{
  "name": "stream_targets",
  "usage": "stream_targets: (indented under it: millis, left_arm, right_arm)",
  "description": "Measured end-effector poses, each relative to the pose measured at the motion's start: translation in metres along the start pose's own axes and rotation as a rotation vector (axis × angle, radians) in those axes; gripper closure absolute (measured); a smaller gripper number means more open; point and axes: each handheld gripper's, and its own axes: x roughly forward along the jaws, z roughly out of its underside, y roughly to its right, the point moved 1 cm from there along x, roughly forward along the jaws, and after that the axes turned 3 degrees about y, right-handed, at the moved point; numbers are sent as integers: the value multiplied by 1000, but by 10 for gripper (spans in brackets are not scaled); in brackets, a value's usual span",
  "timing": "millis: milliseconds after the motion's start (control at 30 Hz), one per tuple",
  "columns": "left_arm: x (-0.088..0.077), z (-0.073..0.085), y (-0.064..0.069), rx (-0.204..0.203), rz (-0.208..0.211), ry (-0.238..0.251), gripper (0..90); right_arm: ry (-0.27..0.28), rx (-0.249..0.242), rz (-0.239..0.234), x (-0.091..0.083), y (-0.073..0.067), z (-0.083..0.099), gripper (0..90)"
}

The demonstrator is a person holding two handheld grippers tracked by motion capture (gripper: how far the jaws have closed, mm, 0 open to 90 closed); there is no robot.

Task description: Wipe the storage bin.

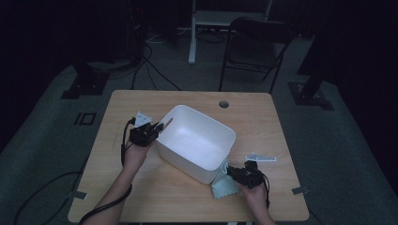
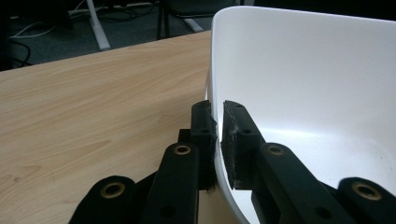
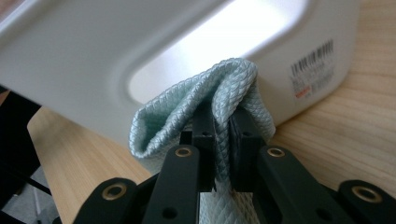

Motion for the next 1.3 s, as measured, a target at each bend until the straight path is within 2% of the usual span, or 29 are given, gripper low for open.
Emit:
stream_targets:
  millis: [33, 133, 267, 367, 467, 667, 767, 800, 1033, 1167, 1300]
  left_arm:
    - [0, 0, 0, 1, 4, 0, 834]
    - [0, 0, 0, 2, 8, 2, 833]
    - [0, 0, 0, 3, 0, -1, 832]
    - [0, 0, 1, -5, -11, 2, 832]
    - [0, 0, 1, -5, -11, 0, 834]
    - [0, 0, 2, 3, -14, -7, 835]
    - [0, 0, 1, 1, 0, -3, 836]
    - [0, 0, 1, 3, 2, -2, 835]
    - [0, 0, 1, 2, 1, -2, 833]
    - [0, 1, 2, -19, -13, 10, 834]
    - [0, 1, 2, -14, -15, 8, 833]
  right_arm:
    - [6, -9, 6, 0, 0, 1, 832]
    - [12, 8, -2, 2, 3, 2, 833]
    - [-33, 9, 39, 12, 9, 8, 833]
    - [-46, 30, 35, 14, 13, 10, 833]
    - [-53, 27, 27, 11, 8, 10, 833]
    - [-15, 6, -50, -3, -13, 13, 831]
    - [-9, -20, -36, -4, -20, 14, 832]
    - [-3, -40, -23, -2, -20, 14, 832]
    - [-59, -18, 19, 11, -9, 24, 833]
    - [-69, 3, 20, 12, -7, 24, 833]
    - [-39, -10, -23, 2, -17, 19, 832]
